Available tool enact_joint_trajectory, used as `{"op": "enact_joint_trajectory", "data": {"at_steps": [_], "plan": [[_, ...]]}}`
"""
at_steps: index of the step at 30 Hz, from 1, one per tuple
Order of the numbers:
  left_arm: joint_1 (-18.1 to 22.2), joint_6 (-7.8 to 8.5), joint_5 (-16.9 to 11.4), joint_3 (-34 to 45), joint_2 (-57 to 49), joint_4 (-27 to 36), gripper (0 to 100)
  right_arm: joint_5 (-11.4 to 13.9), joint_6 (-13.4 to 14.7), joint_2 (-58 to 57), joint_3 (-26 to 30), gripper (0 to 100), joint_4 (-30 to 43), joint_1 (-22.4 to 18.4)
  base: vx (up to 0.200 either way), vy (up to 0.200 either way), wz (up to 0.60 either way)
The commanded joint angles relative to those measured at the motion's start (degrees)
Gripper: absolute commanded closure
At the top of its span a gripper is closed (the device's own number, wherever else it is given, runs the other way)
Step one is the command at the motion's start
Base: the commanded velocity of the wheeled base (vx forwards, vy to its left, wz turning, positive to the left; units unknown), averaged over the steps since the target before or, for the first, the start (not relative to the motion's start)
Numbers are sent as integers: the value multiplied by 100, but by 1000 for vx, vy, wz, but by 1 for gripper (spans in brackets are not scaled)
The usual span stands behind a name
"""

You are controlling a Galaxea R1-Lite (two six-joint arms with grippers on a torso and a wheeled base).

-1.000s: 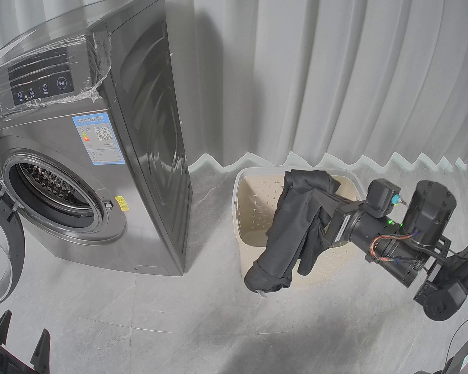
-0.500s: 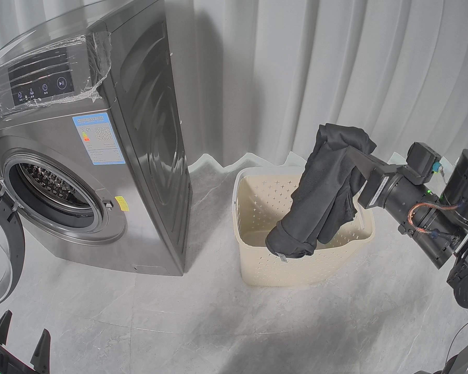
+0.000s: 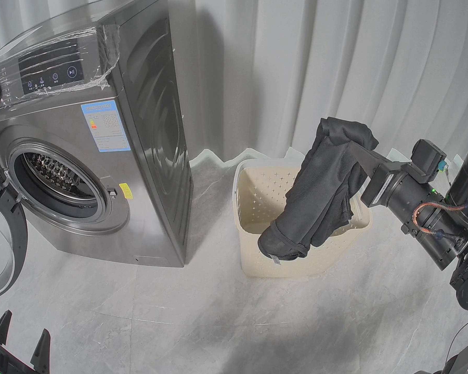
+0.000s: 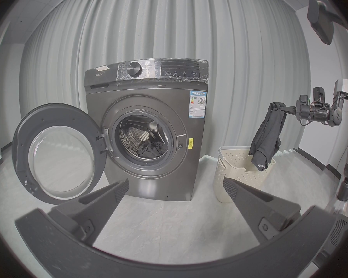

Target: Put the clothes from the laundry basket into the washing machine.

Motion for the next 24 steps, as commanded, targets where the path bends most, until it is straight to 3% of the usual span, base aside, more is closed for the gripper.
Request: {"op": "enact_joint_trajectory", "data": {"at_steps": [1, 5, 17, 24], "plan": [[0, 8, 11, 84, -84, 5, 0, 1, 21, -3, 30, 100, -1, -5, 0, 0, 0], [0, -28, 11, 84, -84, 5, 0, -8, 38, 23, 92, 100, -1, -22, 0, 0, 0], [0, -28, 2, 84, -84, 5, 0, 63, 74, 181, 241, 100, -37, 92, 0, 200, 0], [0, -63, 2, 84, -84, 5, 0, 19, 38, 480, 294, 100, -573, 171, 0, 200, 0]]}}
